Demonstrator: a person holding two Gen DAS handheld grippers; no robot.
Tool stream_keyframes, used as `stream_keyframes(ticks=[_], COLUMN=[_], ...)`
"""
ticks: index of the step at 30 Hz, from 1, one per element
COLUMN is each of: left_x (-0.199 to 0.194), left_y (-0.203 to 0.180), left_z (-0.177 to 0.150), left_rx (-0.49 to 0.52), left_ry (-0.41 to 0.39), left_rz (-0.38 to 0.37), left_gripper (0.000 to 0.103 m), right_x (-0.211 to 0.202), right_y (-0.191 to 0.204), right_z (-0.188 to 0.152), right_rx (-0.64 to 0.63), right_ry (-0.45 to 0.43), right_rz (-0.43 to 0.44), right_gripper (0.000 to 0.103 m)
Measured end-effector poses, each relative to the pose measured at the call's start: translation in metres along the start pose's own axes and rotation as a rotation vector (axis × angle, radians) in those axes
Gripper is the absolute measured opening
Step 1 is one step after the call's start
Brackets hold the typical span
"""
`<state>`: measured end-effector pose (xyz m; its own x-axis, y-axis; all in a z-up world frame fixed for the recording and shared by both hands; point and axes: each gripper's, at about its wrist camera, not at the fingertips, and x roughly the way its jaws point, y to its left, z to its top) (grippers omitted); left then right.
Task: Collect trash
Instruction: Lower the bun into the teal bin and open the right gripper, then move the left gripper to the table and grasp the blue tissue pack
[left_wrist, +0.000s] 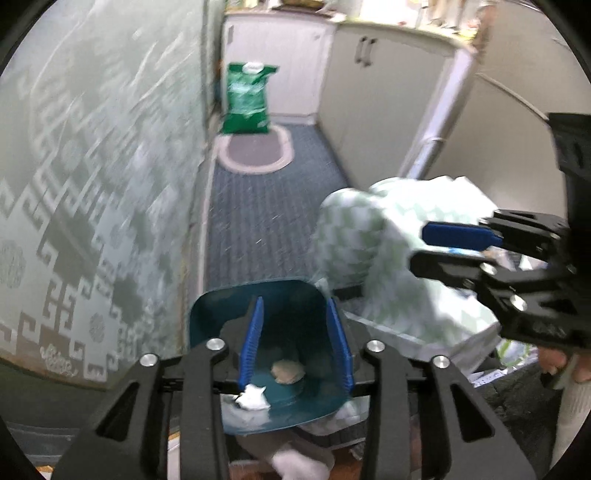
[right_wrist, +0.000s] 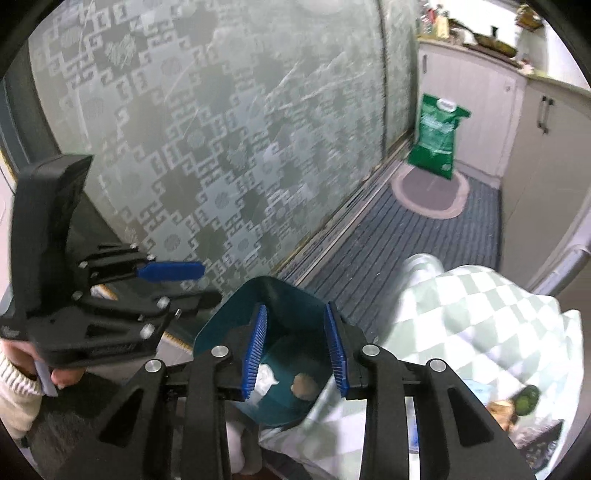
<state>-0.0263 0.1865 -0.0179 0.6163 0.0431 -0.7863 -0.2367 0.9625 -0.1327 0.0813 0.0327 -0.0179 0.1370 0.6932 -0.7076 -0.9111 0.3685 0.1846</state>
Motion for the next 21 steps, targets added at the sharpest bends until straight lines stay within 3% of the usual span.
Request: stream_keyframes(ticks=[8,14,21], left_x=[-0.001,0.013,0.028], left_y=[-0.052,-0.087,-0.129], left_z=[0.009,0.011,0.01], left_rx=[0.086,0.152,0.327], left_ry=[-0.045,-0.041,-0.05], left_rz=[-0.084,-0.127,-0.198], left_gripper=[0.047,0.048,0.066], right_x=[-0.051,-0.078,-0.112], right_y=[-0.035,-0.054,-0.084], right_z=[-0.009,-0.026,-0.053], right_rx=[0.077,0.092,0.141], right_ry=[-0.106,-0.129,-0.155], right_rz=[-0.084,-0.148,-0.171], right_gripper=[0.033,0.033,0.041])
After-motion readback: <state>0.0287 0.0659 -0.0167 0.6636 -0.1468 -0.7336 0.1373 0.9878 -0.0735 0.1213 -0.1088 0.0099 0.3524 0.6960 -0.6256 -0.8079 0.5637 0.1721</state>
